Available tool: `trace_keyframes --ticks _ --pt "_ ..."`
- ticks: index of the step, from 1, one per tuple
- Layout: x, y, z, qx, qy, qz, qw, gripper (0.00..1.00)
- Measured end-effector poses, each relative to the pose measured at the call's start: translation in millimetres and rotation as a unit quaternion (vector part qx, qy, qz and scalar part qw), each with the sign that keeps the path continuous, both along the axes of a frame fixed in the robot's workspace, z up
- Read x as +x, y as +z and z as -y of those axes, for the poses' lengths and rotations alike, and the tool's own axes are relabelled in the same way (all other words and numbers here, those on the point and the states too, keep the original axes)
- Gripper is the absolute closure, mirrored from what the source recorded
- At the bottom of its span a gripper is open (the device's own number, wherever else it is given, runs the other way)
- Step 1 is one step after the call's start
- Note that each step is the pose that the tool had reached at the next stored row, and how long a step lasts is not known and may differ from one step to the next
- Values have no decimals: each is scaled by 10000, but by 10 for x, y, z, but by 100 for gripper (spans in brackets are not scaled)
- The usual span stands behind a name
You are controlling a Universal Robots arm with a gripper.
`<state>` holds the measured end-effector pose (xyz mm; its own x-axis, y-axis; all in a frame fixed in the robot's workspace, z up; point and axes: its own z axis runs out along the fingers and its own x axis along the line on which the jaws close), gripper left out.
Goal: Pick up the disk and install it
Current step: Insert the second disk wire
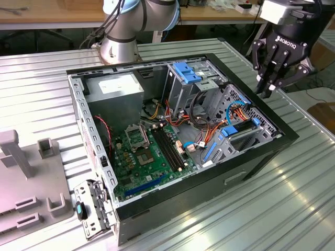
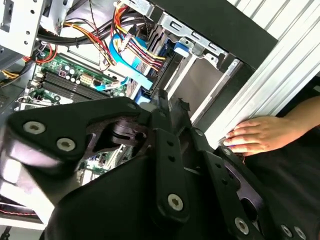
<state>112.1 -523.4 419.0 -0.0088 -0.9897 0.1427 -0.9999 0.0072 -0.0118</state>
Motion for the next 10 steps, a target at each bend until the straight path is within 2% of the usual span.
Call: trace_keyframes --ticks 1,2,5,7,10 --pt "0 -16 0 -1 0 0 10000 81" --pt "0 -34 0 -2 0 0 10000 75" --pt "-4 -115 -1 -4 0 0 10000 73" --pt "-12 -190 -37 -4 1 0 10000 61" --pt "-16 -264 -118 -5 1 0 10000 61"
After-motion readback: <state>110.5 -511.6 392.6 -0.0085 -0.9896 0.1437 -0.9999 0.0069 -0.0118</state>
